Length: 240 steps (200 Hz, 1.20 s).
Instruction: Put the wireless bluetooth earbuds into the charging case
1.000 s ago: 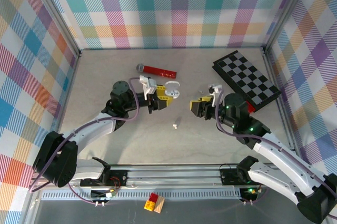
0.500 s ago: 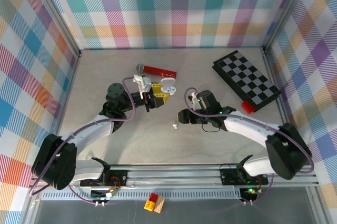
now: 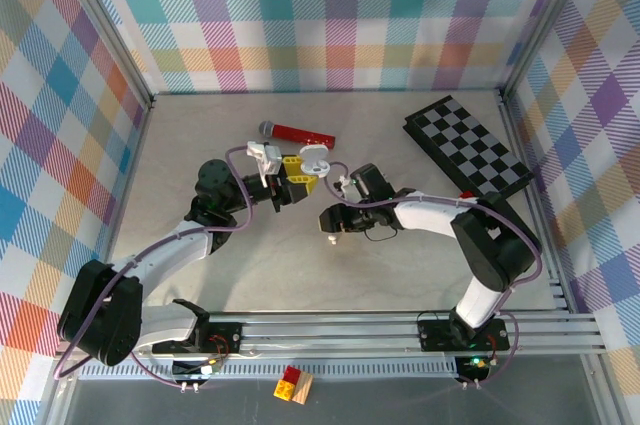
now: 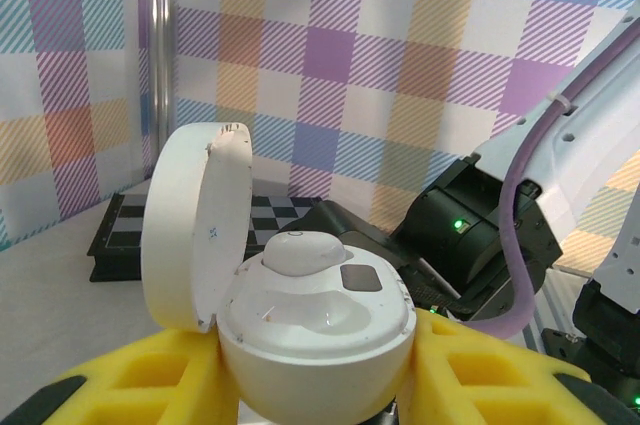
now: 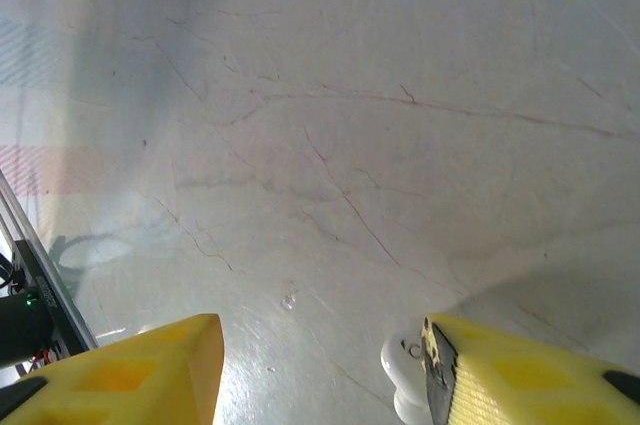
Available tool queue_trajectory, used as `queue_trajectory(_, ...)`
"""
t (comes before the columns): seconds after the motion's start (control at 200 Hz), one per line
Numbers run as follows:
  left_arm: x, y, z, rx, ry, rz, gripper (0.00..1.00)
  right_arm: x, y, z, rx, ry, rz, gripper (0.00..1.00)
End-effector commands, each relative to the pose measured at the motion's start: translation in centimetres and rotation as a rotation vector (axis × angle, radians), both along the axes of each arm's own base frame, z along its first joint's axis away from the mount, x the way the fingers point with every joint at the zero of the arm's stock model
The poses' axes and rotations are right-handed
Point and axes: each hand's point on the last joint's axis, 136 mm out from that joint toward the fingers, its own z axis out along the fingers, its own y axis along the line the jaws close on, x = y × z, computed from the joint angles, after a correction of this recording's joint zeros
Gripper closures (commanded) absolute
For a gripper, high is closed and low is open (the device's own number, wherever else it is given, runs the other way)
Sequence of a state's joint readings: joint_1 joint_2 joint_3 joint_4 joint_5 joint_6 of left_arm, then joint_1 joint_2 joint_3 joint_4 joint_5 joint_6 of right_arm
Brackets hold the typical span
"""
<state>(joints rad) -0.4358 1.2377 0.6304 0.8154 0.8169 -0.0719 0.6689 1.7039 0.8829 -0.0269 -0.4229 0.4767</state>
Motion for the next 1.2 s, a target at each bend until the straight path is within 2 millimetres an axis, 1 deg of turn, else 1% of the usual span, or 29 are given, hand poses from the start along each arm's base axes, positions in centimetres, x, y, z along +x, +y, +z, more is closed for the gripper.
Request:
queue_trajectory(0.0, -0.4, 0.5, 0.9, -0.018, -0.032, 0.003, 0.62, -0.4, 0.5, -0.7, -0.016, 0.015, 0.055, 0.47)
queue_trajectory(0.105, -0.3, 0.5, 0.9, -0.016, -0.031, 0.003, 0.62, -0.5, 0.7, -1.2, -0.017, 0.031, 0.076, 0.47)
queue_trajectory(0.185, -0.3, 0.5, 0.8, -0.008, -0.031, 0.005, 0.62, -0.6, 0.5, -1.5, -0.029, 0.029, 0.080, 0.48)
queue_trajectory(0.285, -0.3, 0.5, 0.9, -0.007, -0.036, 0.009, 0.61, -1.1, 0.4, -1.8, -0.028, 0.037, 0.100, 0.49)
queue_trajectory(0.47, -0.2, 0.5, 0.5, -0.001, -0.029, 0.010, 0.61, -2.2, 0.5, -2.3, -0.013, 0.066, 0.131, 0.49)
queue_trajectory(0.715, -0.4, 0.5, 0.6, 0.000, -0.030, 0.005, 0.61, -2.3, 0.2, -3.4, -0.034, 0.081, 0.126, 0.50)
queue_trajectory(0.905, -0.4, 0.5, 0.4, 0.002, -0.024, 0.005, 0.61, -2.7, -0.2, -3.6, -0.044, 0.087, 0.124, 0.51)
queue_trajectory(0.99, -0.4, 0.5, 0.4, 0.002, -0.024, 0.004, 0.61, -3.1, -0.3, -3.5, -0.036, 0.097, 0.127, 0.55)
queue_trajectory(1.07, -0.4, 0.5, 0.5, 0.002, -0.026, 0.004, 0.61, -3.5, -0.3, -3.3, -0.028, 0.100, 0.131, 0.57)
queue_trajectory(1.195, -0.4, 0.5, 0.4, 0.002, -0.025, 0.004, 0.61, -3.5, -0.6, -2.9, -0.031, 0.074, 0.129, 0.62)
